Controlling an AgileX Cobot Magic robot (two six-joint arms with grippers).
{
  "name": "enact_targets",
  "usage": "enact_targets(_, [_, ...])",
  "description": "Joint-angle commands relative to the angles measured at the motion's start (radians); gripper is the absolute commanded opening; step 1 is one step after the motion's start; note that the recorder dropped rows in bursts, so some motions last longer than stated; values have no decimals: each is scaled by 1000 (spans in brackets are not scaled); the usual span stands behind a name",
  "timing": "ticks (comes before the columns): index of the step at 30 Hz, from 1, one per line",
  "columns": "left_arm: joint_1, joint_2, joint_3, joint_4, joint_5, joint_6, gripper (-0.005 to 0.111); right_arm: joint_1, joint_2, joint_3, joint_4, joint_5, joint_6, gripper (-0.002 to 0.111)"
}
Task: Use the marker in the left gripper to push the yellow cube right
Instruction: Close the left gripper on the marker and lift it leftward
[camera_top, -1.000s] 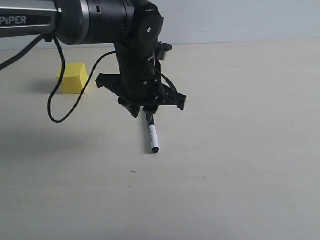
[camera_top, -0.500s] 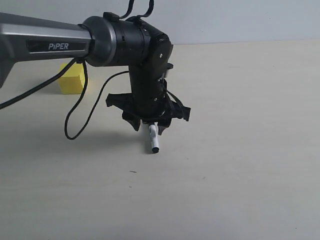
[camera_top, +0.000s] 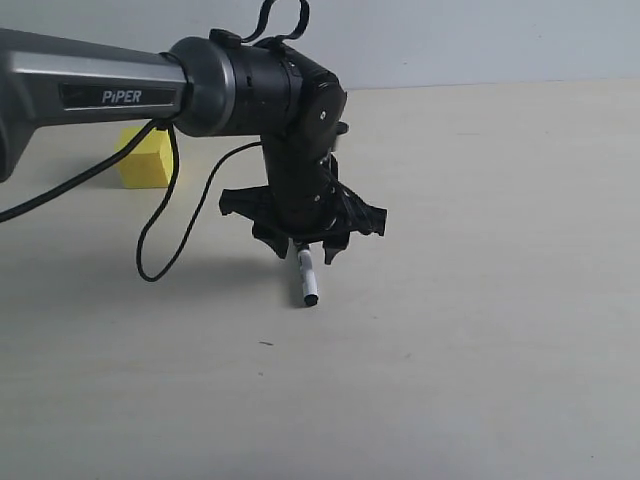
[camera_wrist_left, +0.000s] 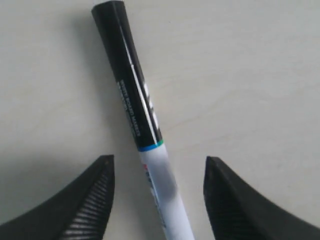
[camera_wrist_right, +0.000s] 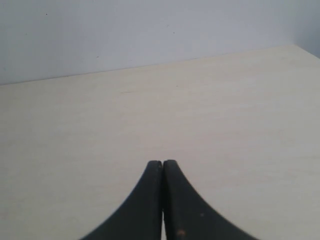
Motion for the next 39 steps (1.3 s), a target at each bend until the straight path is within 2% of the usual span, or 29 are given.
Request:
enact_targets(1, [2, 19, -6, -1, 1, -8, 54, -4, -6, 4, 0, -4, 0, 0])
enact_targets(9, [2, 27, -6, -4, 18, -8, 54, -4, -6, 4, 0, -4, 0, 0])
enact_targets(14, [2, 46, -6, -8, 81, 20, 54, -4, -6, 4, 0, -2, 0, 0])
enact_targets(15, [2, 49, -6, -8, 90, 22, 51, -4, -6, 4, 0, -2, 0, 0])
enact_targets(16, [2, 50, -6, -8, 90, 22, 48, -4, -6, 4, 0, -2, 0, 0])
enact_targets(19, [2, 51, -6, -8, 88, 51, 5, -4, -6, 4, 0, -2, 0, 0])
enact_targets(20, [2, 49, -6, -10, 88, 95, 0, -4, -6, 4, 0, -2, 0, 0])
enact_targets(27, [2, -108, -6, 26, 166, 279, 0, -4, -6, 4, 0, -2, 0, 0])
enact_targets(31, [2, -287, 20, 157, 245, 283, 0, -4, -6, 4, 0, -2, 0, 0])
enact_targets(34, [5, -415, 91, 347, 268, 281, 0, -4, -6, 4, 0, -2, 0, 0])
enact_targets(37, [38, -516, 151, 458, 268, 281, 0, -4, -6, 4, 0, -2, 0, 0])
enact_targets(39, [98, -569, 186, 474, 268, 281, 0, -4, -6, 4, 0, -2, 0, 0])
